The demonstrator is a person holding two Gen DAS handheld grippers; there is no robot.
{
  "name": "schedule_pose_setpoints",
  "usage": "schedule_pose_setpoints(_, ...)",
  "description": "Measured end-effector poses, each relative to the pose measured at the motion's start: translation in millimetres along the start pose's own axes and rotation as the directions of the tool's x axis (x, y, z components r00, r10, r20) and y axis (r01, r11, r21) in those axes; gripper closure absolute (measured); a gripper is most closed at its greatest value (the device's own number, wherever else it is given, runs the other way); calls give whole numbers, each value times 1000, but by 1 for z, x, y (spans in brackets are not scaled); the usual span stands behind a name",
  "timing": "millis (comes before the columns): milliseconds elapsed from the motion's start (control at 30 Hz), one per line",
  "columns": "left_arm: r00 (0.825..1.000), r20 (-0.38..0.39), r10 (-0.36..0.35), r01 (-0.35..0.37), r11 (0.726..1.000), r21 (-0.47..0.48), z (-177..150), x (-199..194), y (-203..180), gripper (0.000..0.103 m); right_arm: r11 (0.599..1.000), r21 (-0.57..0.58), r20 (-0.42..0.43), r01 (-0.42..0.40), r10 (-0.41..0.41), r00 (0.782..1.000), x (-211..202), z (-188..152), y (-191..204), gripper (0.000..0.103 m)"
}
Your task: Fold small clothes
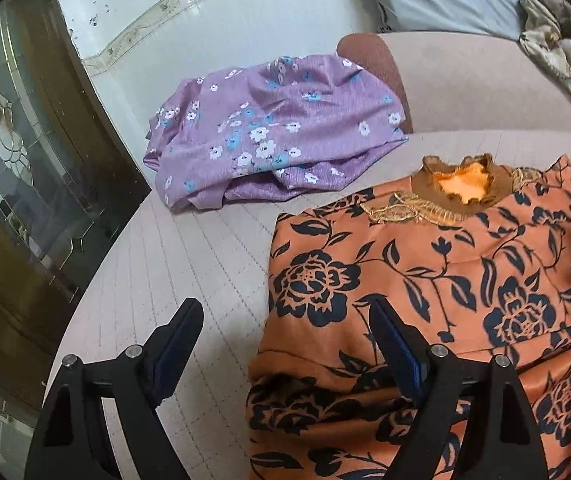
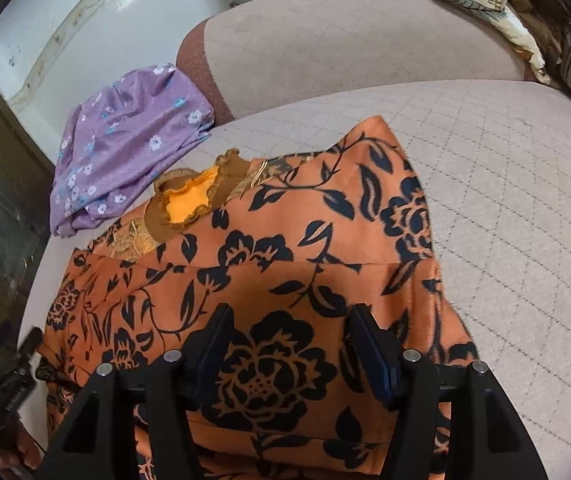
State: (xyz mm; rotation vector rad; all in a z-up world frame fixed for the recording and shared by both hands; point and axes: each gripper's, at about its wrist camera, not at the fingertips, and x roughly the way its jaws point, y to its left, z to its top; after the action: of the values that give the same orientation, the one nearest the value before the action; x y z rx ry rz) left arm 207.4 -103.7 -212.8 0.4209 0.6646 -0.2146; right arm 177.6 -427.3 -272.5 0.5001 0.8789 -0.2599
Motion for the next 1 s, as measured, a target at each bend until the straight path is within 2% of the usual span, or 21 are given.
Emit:
schedule_pose_setpoints(67, 1000, 1, -3, 3, 1000, -5, 1, -1, 1, 18, 999, -29, -21, 35, -36, 999, 8, -6, 5, 39)
schedule_pose_setpoints(167, 1000, 6, 12, -12, 1000, -16, 1, -3, 4, 18, 997, -55, -5, 61, -61, 998, 6, -7, 10, 38)
schedule_pose_setpoints(233, 1000, 6, 16, -16, 999, -37, 1, -4, 9, 18, 1000, -29, -6, 4, -4, 1000, 0, -6, 10, 38)
schedule_pose_setpoints(367, 999, 7, 36, -35, 996, -83, 2, -4, 22, 18, 999, -21, 22, -30, 30, 999, -6, -4, 10, 38)
schedule_pose_setpoints(700, 997, 13, 74, -71, 986, -154, 2, -5, 45, 18, 999, -15, 51, -50, 50, 997, -16, -3, 11, 38)
schedule_pose_setpoints(1000, 997, 13, 77, -74, 985, -154, 2, -4, 46, 18, 999, -16, 51, -48, 49, 998, -16, -4, 11, 38)
